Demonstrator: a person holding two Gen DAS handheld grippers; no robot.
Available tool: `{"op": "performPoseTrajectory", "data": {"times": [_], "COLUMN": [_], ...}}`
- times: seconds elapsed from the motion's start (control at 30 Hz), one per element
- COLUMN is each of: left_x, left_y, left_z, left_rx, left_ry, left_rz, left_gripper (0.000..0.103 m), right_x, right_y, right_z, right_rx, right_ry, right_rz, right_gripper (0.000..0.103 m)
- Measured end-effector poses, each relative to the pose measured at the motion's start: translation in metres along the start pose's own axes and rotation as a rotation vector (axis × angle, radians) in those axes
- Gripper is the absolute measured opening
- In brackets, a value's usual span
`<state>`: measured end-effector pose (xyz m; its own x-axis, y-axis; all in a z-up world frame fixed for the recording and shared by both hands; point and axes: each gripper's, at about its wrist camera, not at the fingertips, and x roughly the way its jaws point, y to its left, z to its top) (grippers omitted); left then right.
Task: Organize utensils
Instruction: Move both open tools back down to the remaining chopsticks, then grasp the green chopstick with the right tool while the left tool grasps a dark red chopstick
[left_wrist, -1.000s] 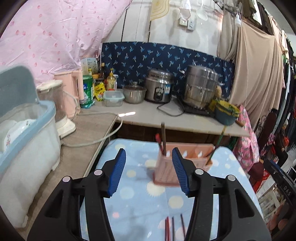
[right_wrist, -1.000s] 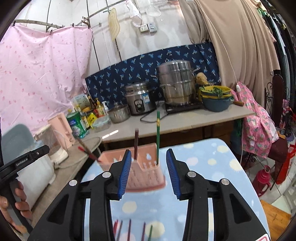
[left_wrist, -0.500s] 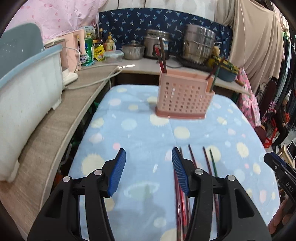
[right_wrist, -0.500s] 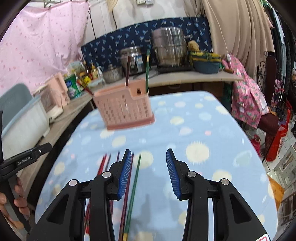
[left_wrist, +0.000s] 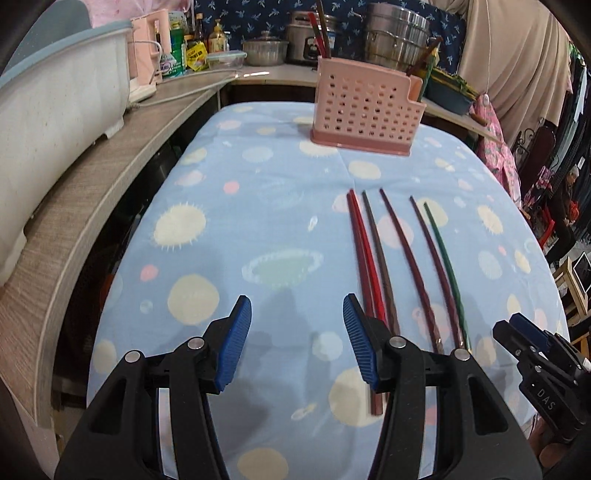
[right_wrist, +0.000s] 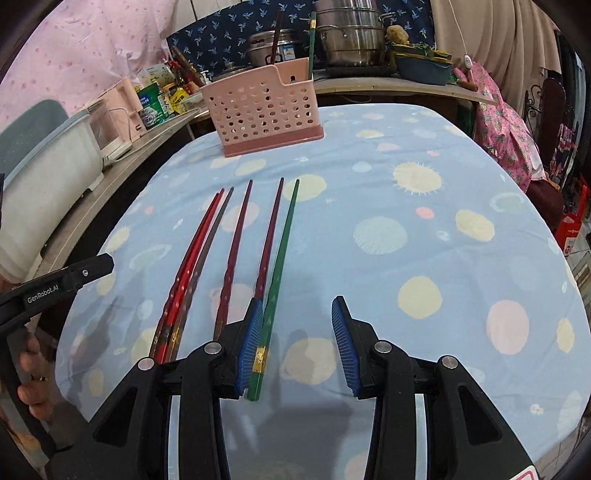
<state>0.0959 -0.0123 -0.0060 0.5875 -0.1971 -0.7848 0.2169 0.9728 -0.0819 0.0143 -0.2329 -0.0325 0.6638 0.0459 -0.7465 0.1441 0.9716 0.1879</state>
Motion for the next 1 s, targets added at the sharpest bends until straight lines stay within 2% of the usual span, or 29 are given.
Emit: {"op": "performPoseTrajectory", "data": {"times": [0.17,0.4,0.83,1.0], "left_x": [0.0,-0.001,0.001,0.002], "left_y": [-0.001,-0.002,-0.008,-0.01], "left_z": [-0.012,-0.017,-0.025,-0.028], "left_rx": [0.016,0.026,0.045,0.05], "left_ry": [0.017,0.027,0.044,0.055], "left_rz": [0.011,0.009,0.003,-0.001], "left_gripper": [0.049,0.049,0.049,0.049], "right_x": [0.007,0.013,0.016,0.016], "right_y": [0.009,0.011,0.018,0.018], "right_z": [-0.011,-0.016,-0.021,-0.024], "right_rx": [-0.019,-0.029,-0.052,-0.056], "right_ry": [0.019,0.042,0.056,0.059], "right_rz": [0.001,-0.005,0.003,-0.005], "right_gripper": [0.035,0.024,0.019,0.012]}}
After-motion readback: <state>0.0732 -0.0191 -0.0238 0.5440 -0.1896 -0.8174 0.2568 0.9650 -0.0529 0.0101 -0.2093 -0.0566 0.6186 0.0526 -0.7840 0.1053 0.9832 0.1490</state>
